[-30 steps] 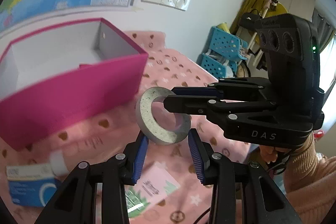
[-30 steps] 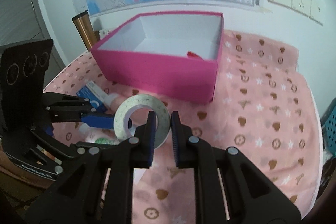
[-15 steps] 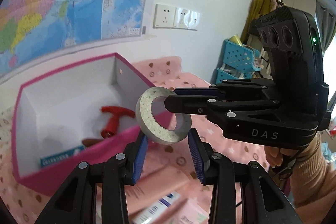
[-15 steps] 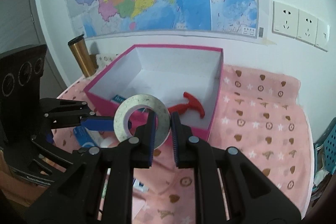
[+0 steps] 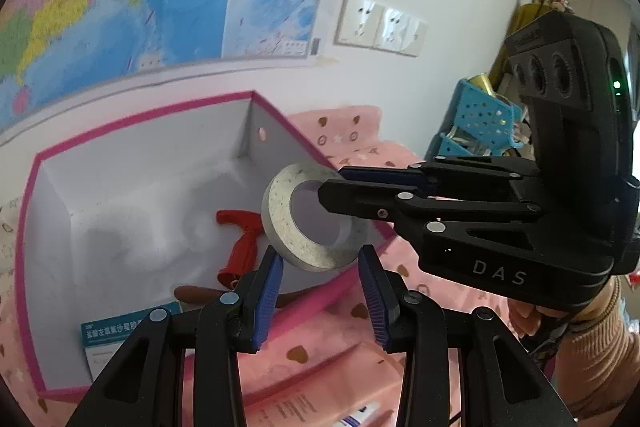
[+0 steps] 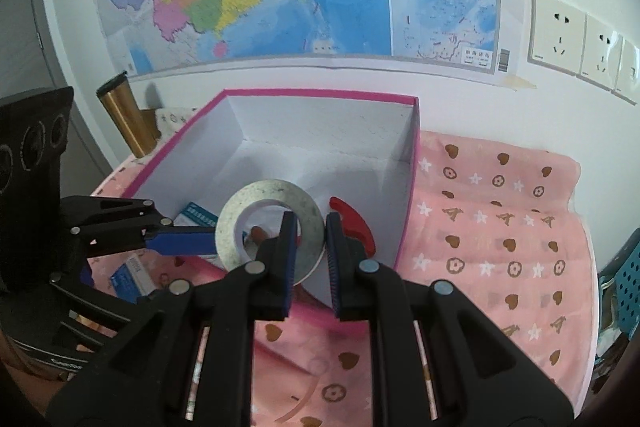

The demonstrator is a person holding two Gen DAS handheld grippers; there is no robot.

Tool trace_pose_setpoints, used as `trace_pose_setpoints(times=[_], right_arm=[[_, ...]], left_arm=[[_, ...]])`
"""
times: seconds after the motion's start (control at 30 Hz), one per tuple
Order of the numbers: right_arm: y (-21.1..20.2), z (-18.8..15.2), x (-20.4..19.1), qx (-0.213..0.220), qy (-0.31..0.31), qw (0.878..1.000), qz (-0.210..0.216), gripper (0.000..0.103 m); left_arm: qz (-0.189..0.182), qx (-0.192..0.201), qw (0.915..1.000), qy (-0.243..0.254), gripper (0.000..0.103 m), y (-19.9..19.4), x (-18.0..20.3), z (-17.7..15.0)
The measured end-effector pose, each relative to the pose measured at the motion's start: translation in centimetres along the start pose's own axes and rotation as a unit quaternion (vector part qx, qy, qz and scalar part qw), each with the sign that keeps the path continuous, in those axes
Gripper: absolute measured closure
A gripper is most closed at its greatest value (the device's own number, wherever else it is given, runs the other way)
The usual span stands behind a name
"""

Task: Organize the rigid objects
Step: 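Grasp the tape roll by its rim and lift it toward the magenta box, then lower the tape roll into the magenta box and open the right gripper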

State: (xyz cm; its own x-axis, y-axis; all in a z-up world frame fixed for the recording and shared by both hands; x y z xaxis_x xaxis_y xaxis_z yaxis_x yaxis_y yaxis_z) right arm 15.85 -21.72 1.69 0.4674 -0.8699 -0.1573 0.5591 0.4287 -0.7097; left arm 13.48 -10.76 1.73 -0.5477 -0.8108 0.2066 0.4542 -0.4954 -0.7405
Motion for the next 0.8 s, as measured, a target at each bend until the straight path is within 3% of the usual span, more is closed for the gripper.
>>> trace_pose_setpoints(times=[0.5,0.63,0.8], right_arm=[[4.0,0.6,1.1,-0.050,0.011,0.998,-0.032,0.087],[3.7,0.6,1.4,-0.042,0.023,0.998,-0.051,0.074],[2.4,-0.1,1.4,-0.027,0.030,0.998,-0.038,0.073]], left_arm=[[-0.002,-0.039,0.9987,-0.033,0.064,3.3,-2.1,0.0],[0.005,-0.047,0.9975,-0.052,0.061,4.0,-3.1,0.1],[0.028,-0.031,0.9980,-0.048,0.060,3.0,-3.3,-0.7]])
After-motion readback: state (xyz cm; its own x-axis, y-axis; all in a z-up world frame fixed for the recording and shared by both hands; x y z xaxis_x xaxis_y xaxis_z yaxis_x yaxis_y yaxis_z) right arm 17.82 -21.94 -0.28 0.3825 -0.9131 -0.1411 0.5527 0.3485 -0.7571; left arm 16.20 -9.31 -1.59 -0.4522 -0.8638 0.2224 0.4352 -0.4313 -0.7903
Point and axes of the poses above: each gripper's, at about its wrist camera, not at the fingertips, and y roughly the way its jaws point, x to its right, z to its top, the point moved 3 cm from there along y, roughly the way its jaws point, and after that the axes turned 7 degrees about -x, right-handed, at the moved point
